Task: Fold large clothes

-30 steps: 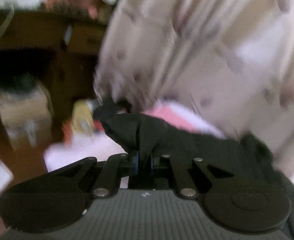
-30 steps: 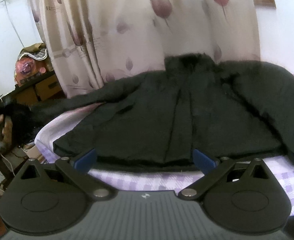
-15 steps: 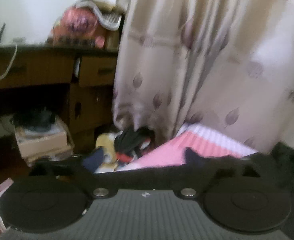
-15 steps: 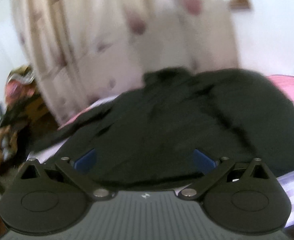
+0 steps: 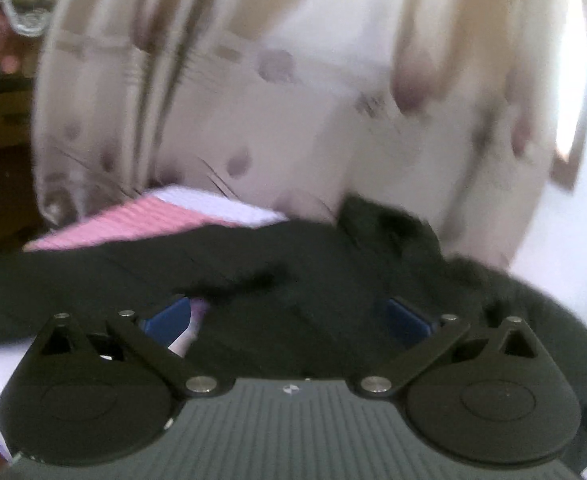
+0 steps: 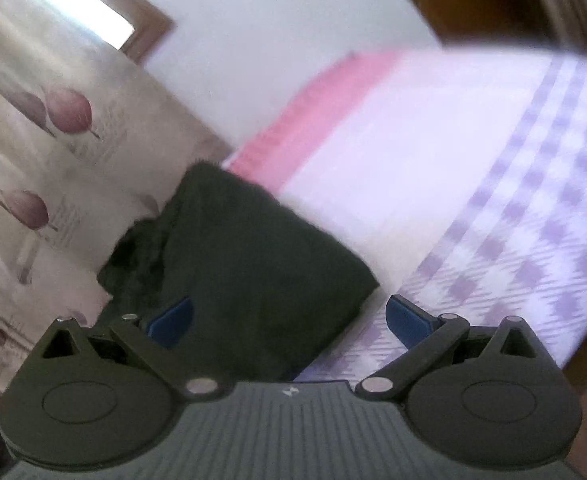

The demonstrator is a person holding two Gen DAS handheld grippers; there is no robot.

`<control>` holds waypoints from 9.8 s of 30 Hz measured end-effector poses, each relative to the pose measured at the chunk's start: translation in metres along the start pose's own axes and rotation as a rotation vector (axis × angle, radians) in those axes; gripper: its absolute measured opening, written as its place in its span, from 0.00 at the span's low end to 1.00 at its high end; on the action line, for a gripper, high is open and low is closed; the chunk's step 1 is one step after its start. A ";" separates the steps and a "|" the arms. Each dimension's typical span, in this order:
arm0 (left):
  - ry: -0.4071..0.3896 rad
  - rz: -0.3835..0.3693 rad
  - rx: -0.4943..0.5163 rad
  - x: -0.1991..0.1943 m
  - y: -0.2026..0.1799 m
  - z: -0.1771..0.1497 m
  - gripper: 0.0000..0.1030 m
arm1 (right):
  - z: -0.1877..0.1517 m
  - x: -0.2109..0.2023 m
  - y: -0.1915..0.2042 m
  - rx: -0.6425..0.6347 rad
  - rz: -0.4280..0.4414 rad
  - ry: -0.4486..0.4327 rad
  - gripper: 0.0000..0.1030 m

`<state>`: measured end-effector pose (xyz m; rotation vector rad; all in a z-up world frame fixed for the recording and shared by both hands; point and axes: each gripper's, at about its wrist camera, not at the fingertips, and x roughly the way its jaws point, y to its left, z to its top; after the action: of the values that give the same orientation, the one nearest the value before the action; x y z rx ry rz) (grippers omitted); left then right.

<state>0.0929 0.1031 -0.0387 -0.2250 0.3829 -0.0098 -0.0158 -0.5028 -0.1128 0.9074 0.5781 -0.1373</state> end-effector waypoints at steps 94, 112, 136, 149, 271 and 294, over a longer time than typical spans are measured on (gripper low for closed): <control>0.168 -0.010 0.133 0.153 -0.089 -0.038 0.99 | 0.214 0.101 -0.096 0.147 -0.058 -0.205 0.90; 0.112 -0.088 -0.096 0.145 -0.056 -0.036 1.00 | 0.269 0.114 -0.002 0.036 -0.099 -0.254 0.10; -0.031 -0.163 -0.384 0.124 -0.011 -0.039 1.00 | 0.022 0.267 0.388 -0.379 0.494 0.131 0.09; -0.048 -0.180 -0.424 0.123 -0.005 -0.040 1.00 | -0.092 0.330 0.393 -0.544 0.431 0.342 0.10; 0.016 -0.277 0.009 0.214 -0.107 0.036 0.95 | 0.065 0.173 0.214 -0.294 0.305 0.094 1.00; -0.118 -0.159 -0.112 0.218 -0.024 0.084 0.99 | 0.023 0.265 0.272 -0.679 0.072 0.179 0.25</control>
<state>0.3275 0.0863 -0.0377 -0.3648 0.2472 -0.1307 0.3108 -0.3191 -0.0505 0.2784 0.6968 0.2020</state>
